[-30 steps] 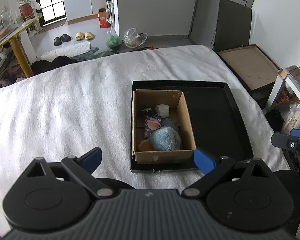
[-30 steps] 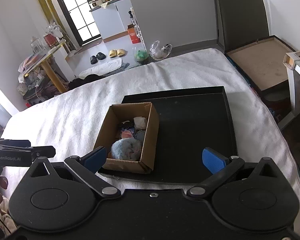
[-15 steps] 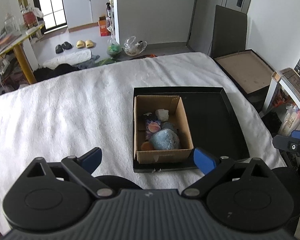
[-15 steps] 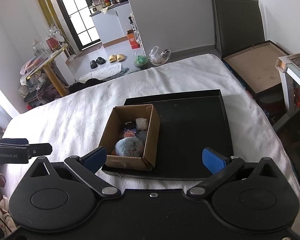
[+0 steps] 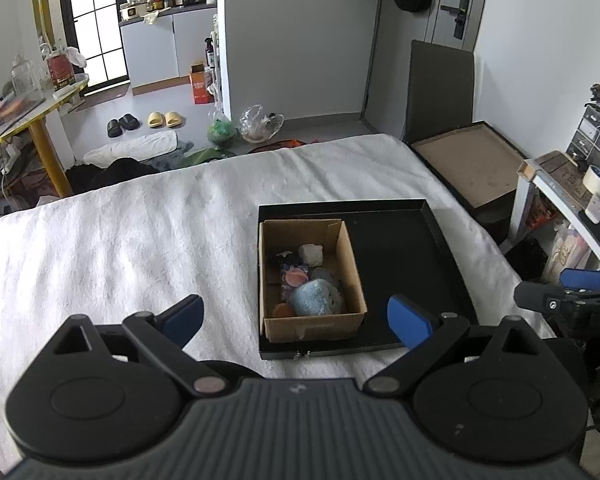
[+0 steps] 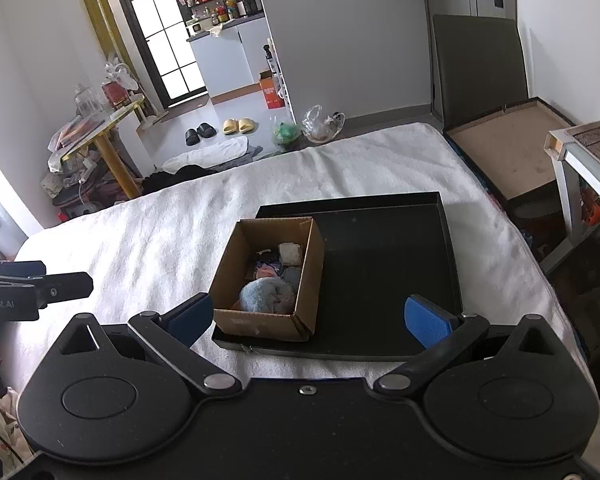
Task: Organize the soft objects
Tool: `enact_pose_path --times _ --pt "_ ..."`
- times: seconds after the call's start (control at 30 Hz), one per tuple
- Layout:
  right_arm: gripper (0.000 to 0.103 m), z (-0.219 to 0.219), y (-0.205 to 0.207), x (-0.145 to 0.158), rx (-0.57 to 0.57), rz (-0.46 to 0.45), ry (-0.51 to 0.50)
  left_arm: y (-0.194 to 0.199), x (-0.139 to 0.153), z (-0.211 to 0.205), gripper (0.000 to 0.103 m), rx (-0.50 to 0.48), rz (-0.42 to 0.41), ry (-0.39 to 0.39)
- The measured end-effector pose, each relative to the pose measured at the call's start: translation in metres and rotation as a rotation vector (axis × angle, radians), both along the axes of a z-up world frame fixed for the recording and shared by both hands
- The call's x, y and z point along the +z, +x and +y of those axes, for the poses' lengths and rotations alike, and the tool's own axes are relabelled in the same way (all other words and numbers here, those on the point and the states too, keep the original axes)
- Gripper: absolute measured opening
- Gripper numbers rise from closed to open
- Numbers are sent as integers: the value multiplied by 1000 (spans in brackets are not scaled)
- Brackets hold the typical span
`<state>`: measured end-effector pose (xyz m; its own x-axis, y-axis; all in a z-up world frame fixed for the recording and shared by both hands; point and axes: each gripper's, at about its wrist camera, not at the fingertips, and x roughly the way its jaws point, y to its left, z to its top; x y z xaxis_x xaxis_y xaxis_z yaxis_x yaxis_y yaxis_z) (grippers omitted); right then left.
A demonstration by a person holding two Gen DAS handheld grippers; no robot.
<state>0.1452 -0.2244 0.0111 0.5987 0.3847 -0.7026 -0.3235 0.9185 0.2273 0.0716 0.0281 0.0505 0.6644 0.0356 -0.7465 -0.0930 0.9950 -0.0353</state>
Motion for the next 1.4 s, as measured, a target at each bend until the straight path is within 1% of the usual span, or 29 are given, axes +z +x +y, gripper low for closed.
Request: enact_pose_path --times 0.23,0.37,0.6,0.83,0.93,1.4 --pt "103 -5 -8 5 -4 -12 2 -7 2 -6 98 -6 -10 3" --pt "103 -5 -10 5 -4 -13 2 -11 -1 -6 98 -3 -1 -25" --pt "103 -6 -11 6 -4 -14 1 -14 -2 -7 98 -1 -2 -25" --pt "103 -11 -14 7 -4 4 19 -12 -6 -6 98 -3 4 -25" --pt "103 -10 -17 9 -6 -4 4 -12 -7 -4 98 -6 6 -28" --pt "103 -8 -17 9 -7 4 0 -11 -10 -2 98 0 14 -35"
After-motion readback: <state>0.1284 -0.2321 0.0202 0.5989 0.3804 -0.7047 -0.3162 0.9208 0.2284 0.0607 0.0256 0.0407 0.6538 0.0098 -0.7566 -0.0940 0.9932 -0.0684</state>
